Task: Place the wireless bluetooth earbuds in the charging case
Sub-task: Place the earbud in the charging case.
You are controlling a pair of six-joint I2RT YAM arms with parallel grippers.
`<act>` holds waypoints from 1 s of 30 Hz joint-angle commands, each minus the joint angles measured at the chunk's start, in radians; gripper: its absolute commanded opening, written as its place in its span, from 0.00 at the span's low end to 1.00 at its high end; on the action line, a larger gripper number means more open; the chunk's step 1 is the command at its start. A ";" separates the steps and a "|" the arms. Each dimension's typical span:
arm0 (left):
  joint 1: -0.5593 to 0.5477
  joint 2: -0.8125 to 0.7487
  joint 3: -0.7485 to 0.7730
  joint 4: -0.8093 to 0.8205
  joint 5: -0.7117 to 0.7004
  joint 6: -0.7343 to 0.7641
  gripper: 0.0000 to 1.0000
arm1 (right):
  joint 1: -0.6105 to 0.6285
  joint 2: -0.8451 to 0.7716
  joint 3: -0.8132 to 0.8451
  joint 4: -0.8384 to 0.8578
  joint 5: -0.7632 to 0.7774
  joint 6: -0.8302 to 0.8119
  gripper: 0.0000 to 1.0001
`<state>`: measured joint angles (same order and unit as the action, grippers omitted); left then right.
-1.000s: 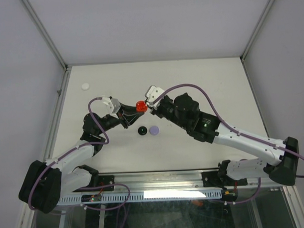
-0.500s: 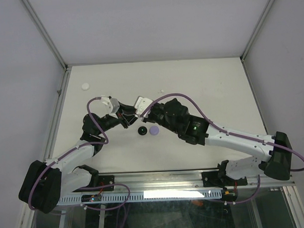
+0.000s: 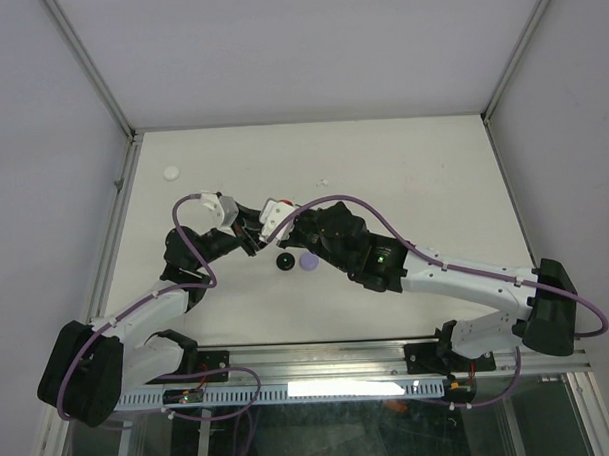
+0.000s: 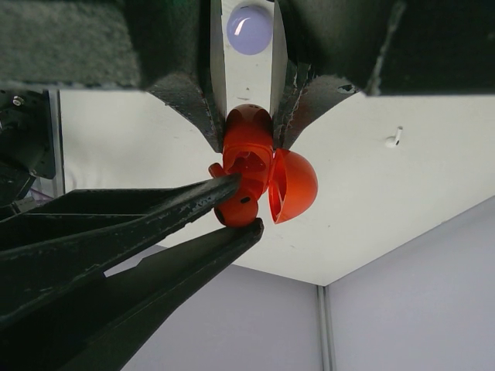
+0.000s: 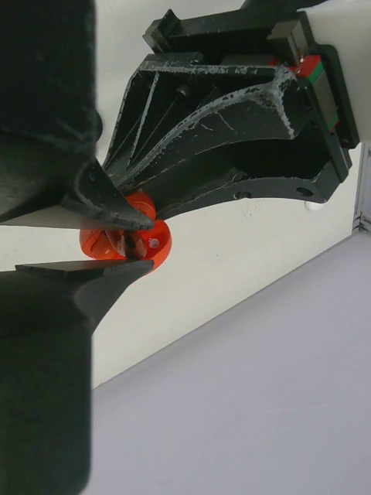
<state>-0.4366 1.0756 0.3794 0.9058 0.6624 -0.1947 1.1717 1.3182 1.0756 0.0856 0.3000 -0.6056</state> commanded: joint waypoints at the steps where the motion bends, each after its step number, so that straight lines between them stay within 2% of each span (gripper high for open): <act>1: 0.009 -0.017 0.036 0.060 0.027 -0.010 0.00 | 0.005 -0.010 0.000 0.079 0.047 -0.022 0.15; 9: 0.009 -0.019 0.037 0.052 0.026 -0.008 0.00 | 0.010 -0.043 -0.016 0.126 0.026 -0.018 0.15; 22: 0.009 -0.022 0.036 0.055 0.027 -0.009 0.00 | 0.011 0.002 -0.032 0.146 0.064 -0.041 0.15; 30: 0.009 -0.022 0.036 0.055 0.018 -0.015 0.00 | 0.013 -0.015 -0.034 0.124 0.009 -0.016 0.15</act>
<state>-0.4366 1.0752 0.3794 0.9051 0.6651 -0.1959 1.1770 1.3216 1.0405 0.1757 0.3351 -0.6334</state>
